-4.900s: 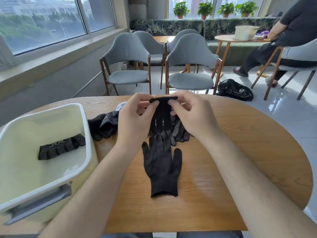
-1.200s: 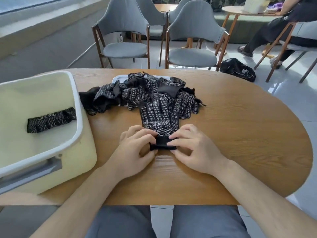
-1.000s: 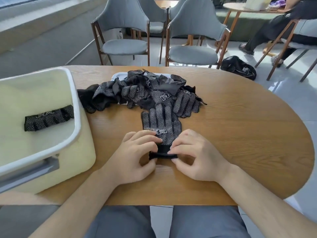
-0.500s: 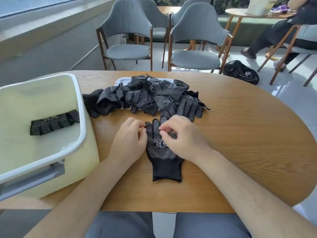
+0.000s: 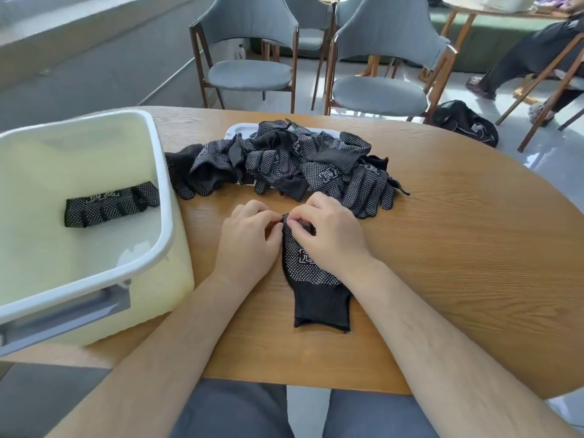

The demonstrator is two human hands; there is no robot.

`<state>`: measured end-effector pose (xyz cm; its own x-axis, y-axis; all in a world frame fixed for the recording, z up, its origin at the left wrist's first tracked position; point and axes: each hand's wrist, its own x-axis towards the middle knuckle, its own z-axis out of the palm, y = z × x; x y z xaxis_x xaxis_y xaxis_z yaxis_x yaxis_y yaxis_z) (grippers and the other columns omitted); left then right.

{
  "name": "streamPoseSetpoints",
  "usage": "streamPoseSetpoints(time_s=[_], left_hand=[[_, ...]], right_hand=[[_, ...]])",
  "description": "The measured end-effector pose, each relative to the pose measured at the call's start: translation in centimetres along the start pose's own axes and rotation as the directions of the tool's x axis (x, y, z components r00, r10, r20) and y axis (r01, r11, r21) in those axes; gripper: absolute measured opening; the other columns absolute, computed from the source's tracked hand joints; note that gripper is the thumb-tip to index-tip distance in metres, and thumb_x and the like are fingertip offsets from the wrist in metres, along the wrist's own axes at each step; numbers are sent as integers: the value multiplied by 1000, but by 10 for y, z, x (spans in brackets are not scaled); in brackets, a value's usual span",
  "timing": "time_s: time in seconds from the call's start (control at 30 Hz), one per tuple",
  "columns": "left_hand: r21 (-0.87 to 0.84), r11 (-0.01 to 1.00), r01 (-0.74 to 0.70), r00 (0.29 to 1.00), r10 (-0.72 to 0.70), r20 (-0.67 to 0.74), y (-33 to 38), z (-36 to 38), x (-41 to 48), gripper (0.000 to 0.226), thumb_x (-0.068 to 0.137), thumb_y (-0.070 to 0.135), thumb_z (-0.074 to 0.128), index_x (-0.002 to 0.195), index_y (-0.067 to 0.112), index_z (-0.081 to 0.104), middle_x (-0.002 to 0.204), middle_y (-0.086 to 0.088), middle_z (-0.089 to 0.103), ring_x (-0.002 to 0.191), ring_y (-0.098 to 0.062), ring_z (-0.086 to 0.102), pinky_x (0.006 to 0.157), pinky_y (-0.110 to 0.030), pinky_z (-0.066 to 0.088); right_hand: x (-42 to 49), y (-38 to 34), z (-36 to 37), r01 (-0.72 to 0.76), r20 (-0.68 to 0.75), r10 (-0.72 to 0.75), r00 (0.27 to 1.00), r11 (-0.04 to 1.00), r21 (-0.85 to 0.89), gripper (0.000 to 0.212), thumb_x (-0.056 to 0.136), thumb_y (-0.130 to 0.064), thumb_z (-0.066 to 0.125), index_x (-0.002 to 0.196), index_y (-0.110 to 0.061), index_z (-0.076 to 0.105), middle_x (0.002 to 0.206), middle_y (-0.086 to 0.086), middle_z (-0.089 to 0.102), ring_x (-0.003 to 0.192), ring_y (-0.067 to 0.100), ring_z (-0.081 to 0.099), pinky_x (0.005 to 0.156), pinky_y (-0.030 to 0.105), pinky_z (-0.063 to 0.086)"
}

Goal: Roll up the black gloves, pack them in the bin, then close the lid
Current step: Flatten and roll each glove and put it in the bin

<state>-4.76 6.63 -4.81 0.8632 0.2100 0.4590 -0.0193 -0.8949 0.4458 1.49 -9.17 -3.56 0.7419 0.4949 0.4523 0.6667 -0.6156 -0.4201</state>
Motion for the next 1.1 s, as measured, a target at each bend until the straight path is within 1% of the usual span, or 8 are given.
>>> streamPoseSetpoints(time_s=[0.2,0.33,0.43,0.53,0.7,0.93,1.0,1.1], left_hand=[[-19,1000,17,1000,-18,-13,2,-1,0,23,91,22,56,99,14,76,99,0,67,95,-24,60,82,-46,52],[-15,992,-122,989,120,-82,16,-8,-10,22,91,28,59,100,16,74,106,5,68,102,-19,61,87,-40,48],[96,973,-212,977,212,17,23,-5,-21,35,90,47,61,107,20,76,117,11,70,116,-12,60,96,-32,39],[154,967,-205,976,191,104,21,0,-25,48,89,56,58,117,20,73,127,10,67,124,-11,57,101,-30,34],[162,972,-172,979,151,135,22,-1,-25,53,89,59,56,122,20,71,132,11,64,128,-10,55,105,-31,34],[144,978,-153,981,132,141,26,-5,-24,53,89,56,58,126,20,65,135,9,61,124,-12,56,103,-33,38],[117,978,-175,976,157,152,28,-8,-24,52,90,54,57,133,24,60,143,12,55,130,-10,51,105,-32,36],[128,969,-210,954,175,242,29,-10,-24,63,94,62,46,146,27,52,155,14,45,146,-7,36,117,-33,28]], right_hand=[[1,-1,1,17,-11,-17,1000,1000,-16,15,94,-37,67,98,-27,79,87,-6,56,85,20,55,76,42,50],[-1,8,-13,-82,-87,81,993,997,-7,20,96,-40,63,103,-27,76,93,-7,58,96,19,55,84,40,50],[-4,18,-20,-132,-75,130,989,991,-22,20,94,-42,65,103,-29,77,95,-7,55,99,18,52,88,40,49],[-3,20,-17,-151,-24,150,988,987,-45,18,90,-42,70,100,-30,78,95,-8,53,99,18,50,88,38,46],[0,19,-10,-150,-43,149,988,988,-38,12,91,-34,71,90,-24,78,91,-5,53,94,20,50,82,39,49],[6,17,-5,-103,-75,99,992,993,-56,14,93,-33,69,92,-22,77,90,-3,54,91,22,52,80,42,49],[6,17,-6,-110,-54,107,993,993,-49,14,92,-33,68,93,-23,77,90,-4,54,93,21,52,82,42,49],[2,22,-13,-138,-106,137,985,990,4,12,92,-33,67,96,-25,75,92,-6,56,96,18,53,86,39,49]])
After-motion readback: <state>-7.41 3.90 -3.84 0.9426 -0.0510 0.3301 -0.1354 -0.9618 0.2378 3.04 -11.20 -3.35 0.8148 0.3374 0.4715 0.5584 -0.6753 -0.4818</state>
